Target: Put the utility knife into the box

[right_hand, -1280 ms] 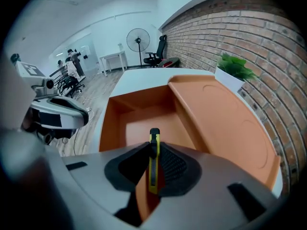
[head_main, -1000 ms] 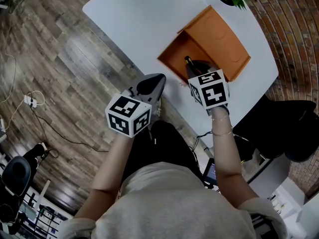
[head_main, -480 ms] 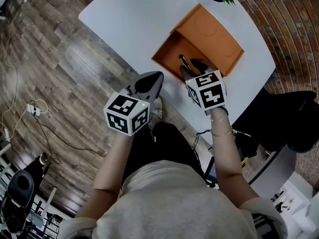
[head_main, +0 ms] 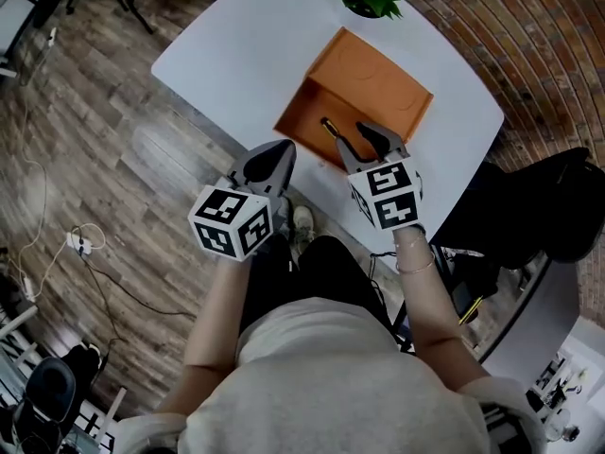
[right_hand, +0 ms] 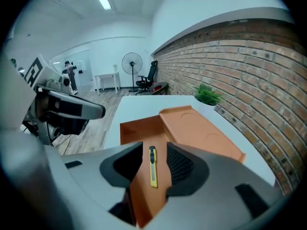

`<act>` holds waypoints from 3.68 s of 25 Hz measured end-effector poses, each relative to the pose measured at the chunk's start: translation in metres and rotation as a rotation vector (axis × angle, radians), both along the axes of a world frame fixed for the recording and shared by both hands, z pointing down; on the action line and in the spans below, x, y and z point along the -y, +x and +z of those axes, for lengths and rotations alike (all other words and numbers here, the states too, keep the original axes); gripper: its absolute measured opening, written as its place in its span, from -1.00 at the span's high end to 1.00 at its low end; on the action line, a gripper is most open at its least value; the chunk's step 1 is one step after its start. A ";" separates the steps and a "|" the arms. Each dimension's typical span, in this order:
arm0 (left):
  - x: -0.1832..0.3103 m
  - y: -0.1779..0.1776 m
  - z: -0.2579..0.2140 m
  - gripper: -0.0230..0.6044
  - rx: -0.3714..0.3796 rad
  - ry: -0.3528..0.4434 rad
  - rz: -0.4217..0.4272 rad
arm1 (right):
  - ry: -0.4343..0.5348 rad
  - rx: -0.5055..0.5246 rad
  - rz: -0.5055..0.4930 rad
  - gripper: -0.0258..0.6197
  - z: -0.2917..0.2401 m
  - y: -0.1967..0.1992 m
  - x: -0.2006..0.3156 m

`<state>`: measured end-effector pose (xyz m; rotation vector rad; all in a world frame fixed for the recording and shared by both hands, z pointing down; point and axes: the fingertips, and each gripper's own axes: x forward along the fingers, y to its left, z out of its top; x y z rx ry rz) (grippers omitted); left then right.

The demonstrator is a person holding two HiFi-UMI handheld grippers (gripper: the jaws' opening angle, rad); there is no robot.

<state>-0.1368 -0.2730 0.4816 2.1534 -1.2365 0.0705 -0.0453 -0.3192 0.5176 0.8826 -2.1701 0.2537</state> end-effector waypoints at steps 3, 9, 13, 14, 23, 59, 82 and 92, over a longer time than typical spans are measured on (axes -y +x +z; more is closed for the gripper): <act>0.000 0.007 -0.012 0.90 0.027 0.014 0.030 | 0.016 0.062 0.027 0.43 -0.018 0.003 -0.002; -0.007 0.027 -0.029 0.90 0.078 0.037 0.117 | 0.033 0.204 0.078 0.44 -0.051 0.011 -0.003; -0.013 0.036 -0.037 0.90 0.097 0.042 0.151 | 0.078 0.246 0.084 0.55 -0.071 0.013 -0.005; -0.014 0.039 -0.038 0.90 0.101 0.045 0.156 | 0.084 0.253 0.085 0.59 -0.075 0.014 -0.006; -0.005 0.045 -0.066 0.90 0.120 0.124 0.155 | 0.135 0.477 0.068 0.90 -0.122 0.015 -0.012; -0.018 0.067 -0.082 0.91 0.156 0.187 0.151 | 0.167 0.811 0.096 0.92 -0.159 0.020 -0.051; -0.018 0.067 -0.077 0.91 0.145 0.170 0.162 | 0.169 0.797 0.072 0.92 -0.153 0.012 -0.056; -0.018 0.067 -0.077 0.90 0.146 0.173 0.171 | 0.156 0.804 0.099 0.92 -0.151 0.015 -0.056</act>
